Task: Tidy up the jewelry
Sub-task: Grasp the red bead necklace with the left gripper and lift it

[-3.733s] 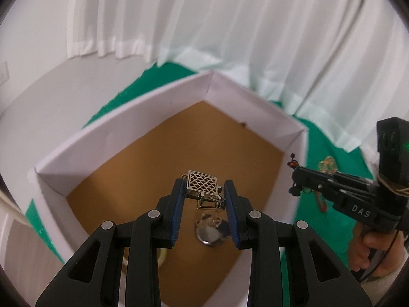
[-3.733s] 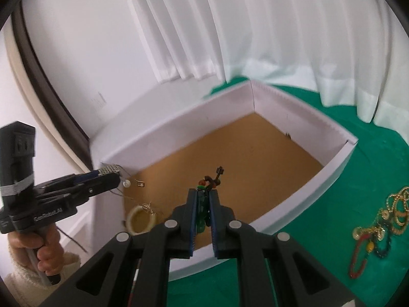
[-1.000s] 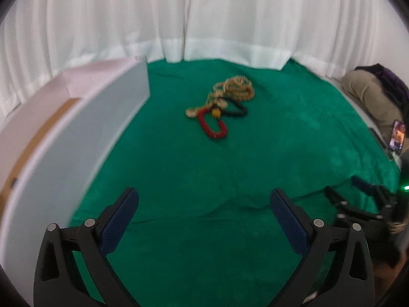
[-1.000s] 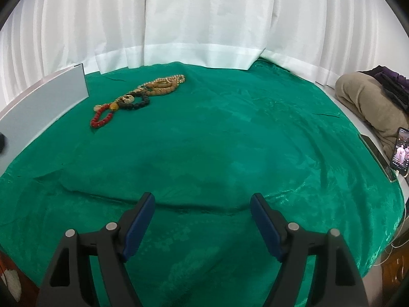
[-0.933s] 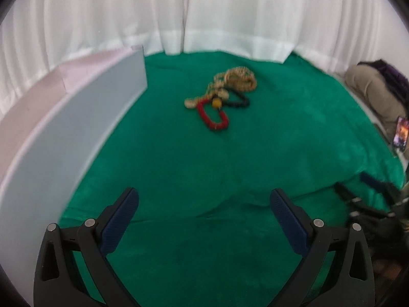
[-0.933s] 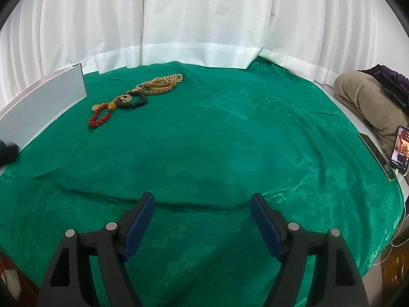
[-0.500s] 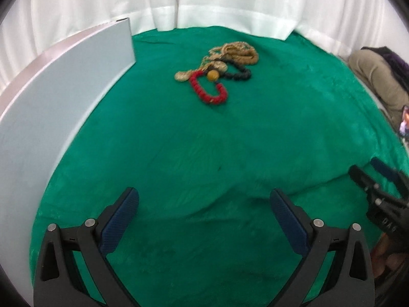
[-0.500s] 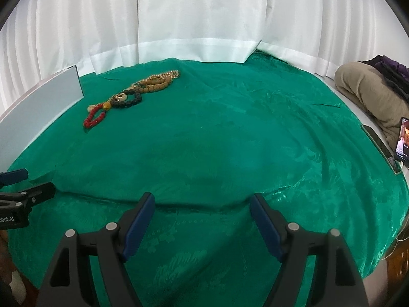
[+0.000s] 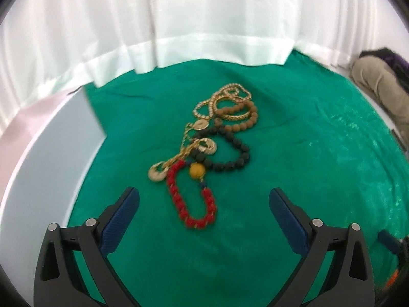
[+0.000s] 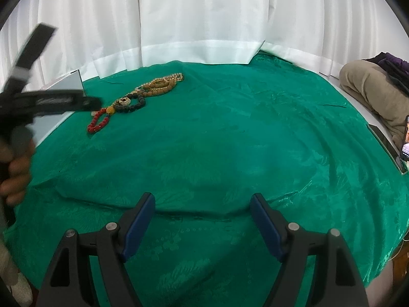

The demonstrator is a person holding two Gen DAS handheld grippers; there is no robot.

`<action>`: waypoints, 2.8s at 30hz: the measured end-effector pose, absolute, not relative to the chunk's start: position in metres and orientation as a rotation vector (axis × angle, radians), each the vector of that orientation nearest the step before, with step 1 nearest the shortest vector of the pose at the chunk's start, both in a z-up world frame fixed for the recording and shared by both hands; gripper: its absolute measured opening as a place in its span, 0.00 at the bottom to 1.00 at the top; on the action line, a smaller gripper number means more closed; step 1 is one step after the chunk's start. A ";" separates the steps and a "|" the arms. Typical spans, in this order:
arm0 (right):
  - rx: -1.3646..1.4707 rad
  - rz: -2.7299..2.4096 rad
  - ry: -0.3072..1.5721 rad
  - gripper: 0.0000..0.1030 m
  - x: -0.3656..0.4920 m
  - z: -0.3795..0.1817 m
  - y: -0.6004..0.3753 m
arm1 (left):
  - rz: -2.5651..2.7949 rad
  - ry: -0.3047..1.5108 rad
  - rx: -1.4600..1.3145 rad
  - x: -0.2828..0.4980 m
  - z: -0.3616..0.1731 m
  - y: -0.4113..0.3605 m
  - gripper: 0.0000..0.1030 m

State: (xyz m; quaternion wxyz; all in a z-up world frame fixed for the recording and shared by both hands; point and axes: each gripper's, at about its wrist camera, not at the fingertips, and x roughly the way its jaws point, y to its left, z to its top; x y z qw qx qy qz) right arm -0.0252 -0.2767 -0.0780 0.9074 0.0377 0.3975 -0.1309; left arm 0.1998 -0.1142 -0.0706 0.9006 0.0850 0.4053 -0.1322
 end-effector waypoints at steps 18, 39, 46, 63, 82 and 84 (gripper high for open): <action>0.101 -0.242 0.825 0.76 -0.029 -0.080 -0.278 | -0.360 0.975 0.105 0.210 -0.098 -0.090 0.17; 0.076 -0.208 0.827 0.76 -0.038 -0.076 -0.255 | -0.424 0.993 0.065 0.109 -0.075 -0.036 0.53; 0.073 -0.205 0.823 0.76 -0.038 -0.076 -0.251 | -0.468 0.970 0.184 0.110 -0.073 -0.076 0.46; 0.176 -0.151 0.828 0.76 -0.036 -0.072 -0.269 | -0.383 1.074 -0.275 0.150 -0.092 -0.036 0.15; 0.251 0.262 1.097 0.37 0.235 -0.046 -0.242 | -0.359 0.963 -0.401 0.104 -0.051 0.037 0.15; 0.172 0.303 1.181 0.37 0.275 -0.061 -0.226 | -0.353 0.967 -0.405 0.104 -0.052 0.042 0.15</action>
